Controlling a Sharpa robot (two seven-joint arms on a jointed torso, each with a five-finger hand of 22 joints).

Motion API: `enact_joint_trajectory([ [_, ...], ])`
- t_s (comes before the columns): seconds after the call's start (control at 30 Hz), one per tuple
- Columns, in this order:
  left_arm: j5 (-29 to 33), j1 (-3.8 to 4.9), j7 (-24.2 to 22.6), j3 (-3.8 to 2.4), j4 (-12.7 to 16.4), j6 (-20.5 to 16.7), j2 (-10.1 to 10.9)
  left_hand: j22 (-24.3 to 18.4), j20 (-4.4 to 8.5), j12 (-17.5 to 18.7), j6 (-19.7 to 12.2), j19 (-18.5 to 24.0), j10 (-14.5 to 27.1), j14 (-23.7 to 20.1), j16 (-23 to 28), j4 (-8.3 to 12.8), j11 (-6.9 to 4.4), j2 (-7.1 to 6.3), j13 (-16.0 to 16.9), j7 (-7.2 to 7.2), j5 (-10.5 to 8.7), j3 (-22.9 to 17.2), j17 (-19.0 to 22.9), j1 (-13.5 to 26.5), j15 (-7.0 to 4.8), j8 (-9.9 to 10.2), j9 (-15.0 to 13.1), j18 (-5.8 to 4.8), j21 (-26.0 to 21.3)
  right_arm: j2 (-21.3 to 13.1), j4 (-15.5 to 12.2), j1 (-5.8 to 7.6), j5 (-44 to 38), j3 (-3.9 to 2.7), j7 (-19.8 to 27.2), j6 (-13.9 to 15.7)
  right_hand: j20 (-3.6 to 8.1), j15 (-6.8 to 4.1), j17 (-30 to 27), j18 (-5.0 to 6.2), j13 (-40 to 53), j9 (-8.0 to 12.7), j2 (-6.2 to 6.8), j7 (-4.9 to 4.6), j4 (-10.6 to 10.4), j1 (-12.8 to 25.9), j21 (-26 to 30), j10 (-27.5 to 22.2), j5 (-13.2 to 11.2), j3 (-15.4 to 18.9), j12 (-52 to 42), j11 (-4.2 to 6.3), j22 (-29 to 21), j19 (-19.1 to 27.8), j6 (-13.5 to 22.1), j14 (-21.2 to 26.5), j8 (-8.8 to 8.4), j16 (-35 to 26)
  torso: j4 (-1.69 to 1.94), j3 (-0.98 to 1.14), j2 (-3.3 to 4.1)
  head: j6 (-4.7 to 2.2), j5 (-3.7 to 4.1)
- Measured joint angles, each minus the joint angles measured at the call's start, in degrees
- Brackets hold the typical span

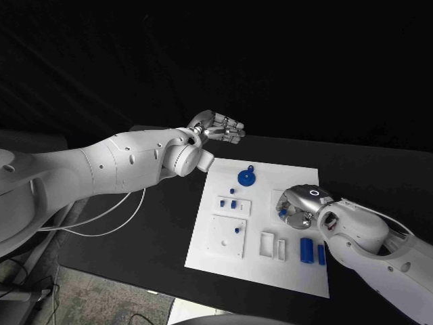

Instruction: Assemble the parts on the task board

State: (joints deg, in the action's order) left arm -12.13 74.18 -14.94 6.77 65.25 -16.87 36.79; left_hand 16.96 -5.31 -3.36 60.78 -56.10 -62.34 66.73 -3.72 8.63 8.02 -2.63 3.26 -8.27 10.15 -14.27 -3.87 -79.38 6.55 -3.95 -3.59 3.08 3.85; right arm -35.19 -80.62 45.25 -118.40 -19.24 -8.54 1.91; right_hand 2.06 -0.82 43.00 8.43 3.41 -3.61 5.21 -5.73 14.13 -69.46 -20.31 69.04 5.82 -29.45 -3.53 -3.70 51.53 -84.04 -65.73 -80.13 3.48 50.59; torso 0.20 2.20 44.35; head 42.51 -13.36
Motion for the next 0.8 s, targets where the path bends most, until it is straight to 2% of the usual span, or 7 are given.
enact_joint_trajectory([
  [0.03, 0.0, 0.0, 0.0, 0.0, 0.0, 0.0, 0.0, 0.0, 0.0, 0.0, 0.0, 0.0, 0.0, 0.0, 0.0, 0.0, 0.0, 0.0, 0.0, 0.0, 0.0, 0.0, 0.0, 0.0, 0.0, 0.0, 0.0, 0.0, 0.0, 0.0, 0.0, 0.0, -0.09, 0.01, 0.0, -0.02, 0.0, 0.0, 0.0, 0.0, 0.0, 0.0, 0.0, -0.12, -0.06, 0.0, 0.0, 0.18, -0.05, -0.06, 0.0, -0.18, 0.0, 0.0, -0.13, 0.0, 0.0, 0.0, -0.01, 0.0, 0.0, 0.02, -0.01],
  [0.23, 0.0, 0.0, 0.02, 0.0, -0.02, 0.04, 0.0, -0.34, -0.21, 0.0, 0.0, -0.22, 0.0, 0.0, 0.0, 0.0, 0.0, 0.0, 0.0, 0.0, 0.0, 0.0, 0.0, 0.0, 0.0, 0.0, 0.0, 0.01, 0.0, 0.04, -0.03, 0.0, -0.67, 0.05, 0.02, -0.03, 0.41, -0.38, 0.22, -0.37, -0.01, 0.01, -0.76, 0.08, -0.02, -0.28, -0.22, 1.36, -0.78, -1.86, 0.01, 0.31, 0.46, 0.01, -1.42, 0.03, -0.01, 0.0, -0.01, 0.02, 0.0, 0.08, -0.01],
  [0.33, 0.0, 0.0, 0.02, 0.0, -0.03, 0.06, 0.0, -0.34, -0.21, 0.0, 0.0, -0.22, 0.0, 0.0, 0.0, 0.0, 0.0, 0.0, 0.0, 0.0, 0.0, 0.0, 0.0, 0.0, 0.0, 0.0, 0.0, 0.0, 0.0, 0.08, -0.04, 0.01, -0.96, 0.05, 0.02, 0.05, 0.42, -0.38, 0.29, -0.45, -0.06, 0.0, -1.24, 0.06, 0.06, -0.76, -0.22, 2.24, -1.88, -2.76, 0.08, 0.43, 0.65, 0.02, -2.21, 0.03, -0.13, 0.0, -0.01, 0.03, -0.01, 0.1, -0.01],
  [0.43, 0.0, 0.0, 0.03, 0.0, -0.03, 0.07, 0.0, -0.34, -0.21, 0.0, 0.0, -0.22, 0.0, 0.0, 0.0, 0.0, 0.0, 0.0, 0.0, 0.0, 0.0, 0.0, 0.0, 0.0, 0.0, 0.0, 0.0, 0.01, 0.0, 0.13, -0.04, 0.02, -1.27, 0.05, -0.01, 0.28, 0.98, -1.02, 0.4, -0.66, -0.07, -0.05, -1.86, 0.08, 0.37, -1.2, -0.52, 3.4, -2.06, -4.21, 0.35, 0.72, 1.03, 0.06, -3.01, -0.01, -0.17, 0.0, -0.01, 0.03, -0.01, 0.15, -0.01],
  [0.6, 0.0, 0.0, 0.03, 0.0, -0.04, 0.08, 0.01, -0.33, -0.21, 0.0, 0.0, -0.22, 0.0, 0.0, 0.0, 0.0, 0.0, 0.0, 0.0, 0.0, 0.0, 0.0, 0.0, 0.0, 0.0, 0.0, 0.0, 0.01, 0.0, 0.19, -0.19, 0.01, -1.9, 0.05, -0.16, 1.23, 1.25, -1.33, 0.74, -1.37, -0.06, -0.25, -2.15, 0.54, 0.84, -1.21, -1.08, 3.97, -2.71, -6.83, 0.51, 0.33, 2.1, -0.02, -3.88, -0.32, -0.12, 0.0, -0.01, 0.03, -0.02, 0.2, 0.01],
  [0.8, 0.0, 0.0, 0.03, 0.0, -0.06, 0.09, -0.01, -0.33, -0.21, 0.0, 0.0, -0.21, 0.0, 0.0, 0.0, 0.0, 0.0, 0.0, 0.0, 0.0, 0.0, 0.0, 0.0, 0.0, 0.0, 0.0, 0.0, 0.0, 0.0, 0.05, -0.86, -0.07, -2.39, 0.11, -0.34, 2.65, 1.55, -1.58, 0.85, -1.88, 0.09, -0.3, -2.29, 0.69, 0.83, -1.38, -1.1, 4.28, -2.72, -6.93, 0.21, 0.03, 2.72, 0.09, -4.63, -0.6, 0.02, -0.01, -0.01, 0.02, -0.02, 0.27, -0.15],
])
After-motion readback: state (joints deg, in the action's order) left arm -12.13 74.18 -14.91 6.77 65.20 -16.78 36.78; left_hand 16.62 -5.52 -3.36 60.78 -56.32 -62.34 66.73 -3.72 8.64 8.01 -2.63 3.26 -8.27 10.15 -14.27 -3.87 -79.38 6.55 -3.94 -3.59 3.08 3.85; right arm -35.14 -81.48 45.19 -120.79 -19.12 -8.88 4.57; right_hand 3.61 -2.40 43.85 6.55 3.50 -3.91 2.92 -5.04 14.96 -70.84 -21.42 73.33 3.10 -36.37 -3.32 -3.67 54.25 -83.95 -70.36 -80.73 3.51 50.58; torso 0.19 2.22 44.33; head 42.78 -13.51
